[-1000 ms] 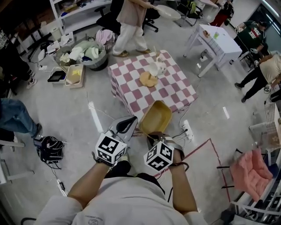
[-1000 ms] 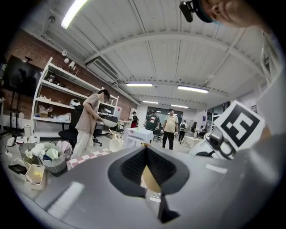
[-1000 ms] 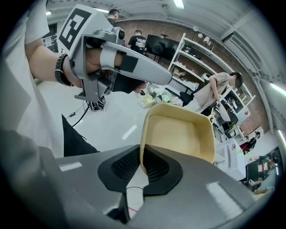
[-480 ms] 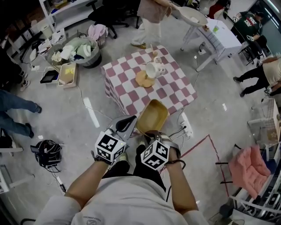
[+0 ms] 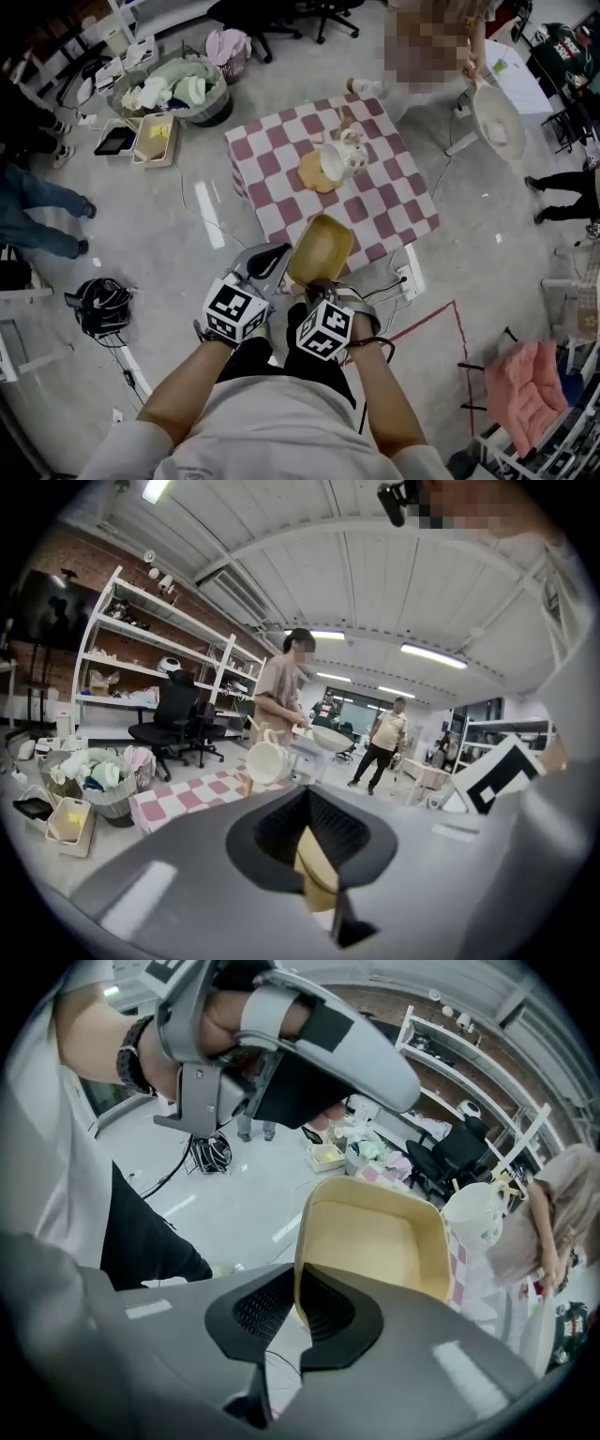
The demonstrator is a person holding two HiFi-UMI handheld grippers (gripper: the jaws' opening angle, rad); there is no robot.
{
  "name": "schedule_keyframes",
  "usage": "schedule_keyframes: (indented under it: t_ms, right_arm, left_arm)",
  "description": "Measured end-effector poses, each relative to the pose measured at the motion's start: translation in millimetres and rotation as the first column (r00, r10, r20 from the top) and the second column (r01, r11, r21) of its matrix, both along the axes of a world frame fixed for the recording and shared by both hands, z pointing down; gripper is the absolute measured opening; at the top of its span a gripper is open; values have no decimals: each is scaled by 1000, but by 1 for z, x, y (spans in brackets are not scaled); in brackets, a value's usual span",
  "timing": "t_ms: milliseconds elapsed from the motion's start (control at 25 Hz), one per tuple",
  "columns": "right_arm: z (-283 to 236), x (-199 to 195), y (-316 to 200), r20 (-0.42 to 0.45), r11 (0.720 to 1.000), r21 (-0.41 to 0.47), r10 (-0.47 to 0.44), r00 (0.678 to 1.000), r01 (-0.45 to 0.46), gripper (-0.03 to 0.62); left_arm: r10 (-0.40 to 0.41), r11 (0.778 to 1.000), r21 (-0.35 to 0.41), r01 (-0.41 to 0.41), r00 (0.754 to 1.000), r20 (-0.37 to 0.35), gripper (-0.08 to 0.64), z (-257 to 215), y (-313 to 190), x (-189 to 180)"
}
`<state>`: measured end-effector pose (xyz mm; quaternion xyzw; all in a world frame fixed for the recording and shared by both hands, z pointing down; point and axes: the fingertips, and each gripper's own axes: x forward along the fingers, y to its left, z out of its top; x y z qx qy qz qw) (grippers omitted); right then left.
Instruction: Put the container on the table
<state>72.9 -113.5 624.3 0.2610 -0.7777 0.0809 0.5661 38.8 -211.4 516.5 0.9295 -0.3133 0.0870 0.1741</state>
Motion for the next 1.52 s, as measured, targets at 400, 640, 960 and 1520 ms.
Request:
schedule_keyframes:
  t_ms: [400, 640, 960, 1520]
  right_arm:
    - [81, 29, -43, -17, 986, -60, -156, 988, 155, 29]
    - [120, 37, -65, -35, 970, -87, -233, 972, 229, 29]
    - [166, 55, -82, -77, 958, -104, -275, 958, 267, 31]
    - [185, 53, -90, -54, 968, -94, -239, 969, 233, 49]
  left_arm:
    - [-94, 992, -86, 97, 995, 35, 6, 67, -45, 25]
    - [-139, 980, -135, 145, 989, 56, 6, 106, -66, 29]
    - [-153, 970, -177, 164, 985, 76, 6, 141, -80, 39]
    - [-158, 963, -207, 174, 983, 90, 6, 154, -73, 29]
